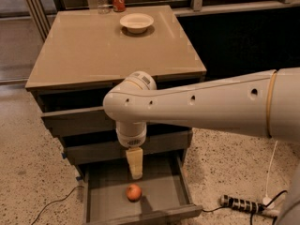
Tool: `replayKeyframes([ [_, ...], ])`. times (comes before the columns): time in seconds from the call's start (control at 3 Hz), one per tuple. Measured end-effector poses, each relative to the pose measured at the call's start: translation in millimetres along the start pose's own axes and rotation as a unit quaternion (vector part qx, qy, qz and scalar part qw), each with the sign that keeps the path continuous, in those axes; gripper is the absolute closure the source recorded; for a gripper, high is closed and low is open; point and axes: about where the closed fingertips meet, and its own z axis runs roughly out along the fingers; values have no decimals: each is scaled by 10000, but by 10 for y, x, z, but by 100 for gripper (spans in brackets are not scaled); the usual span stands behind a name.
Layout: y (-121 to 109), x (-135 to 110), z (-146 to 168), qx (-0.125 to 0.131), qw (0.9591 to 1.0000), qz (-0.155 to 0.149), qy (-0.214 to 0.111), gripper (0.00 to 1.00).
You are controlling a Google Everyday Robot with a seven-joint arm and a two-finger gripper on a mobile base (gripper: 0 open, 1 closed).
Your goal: Pick orange from bottom drawer and place on counter
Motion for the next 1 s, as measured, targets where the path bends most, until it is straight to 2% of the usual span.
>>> replayKeyframes([
  [0.33,-2,1,-2,1,10000,1,2,0],
  [0.67,-17,-6,107,-143,9999,-12,-78,0],
  [1.0,1,-31,373,-427,9989,-36,-198,0],
])
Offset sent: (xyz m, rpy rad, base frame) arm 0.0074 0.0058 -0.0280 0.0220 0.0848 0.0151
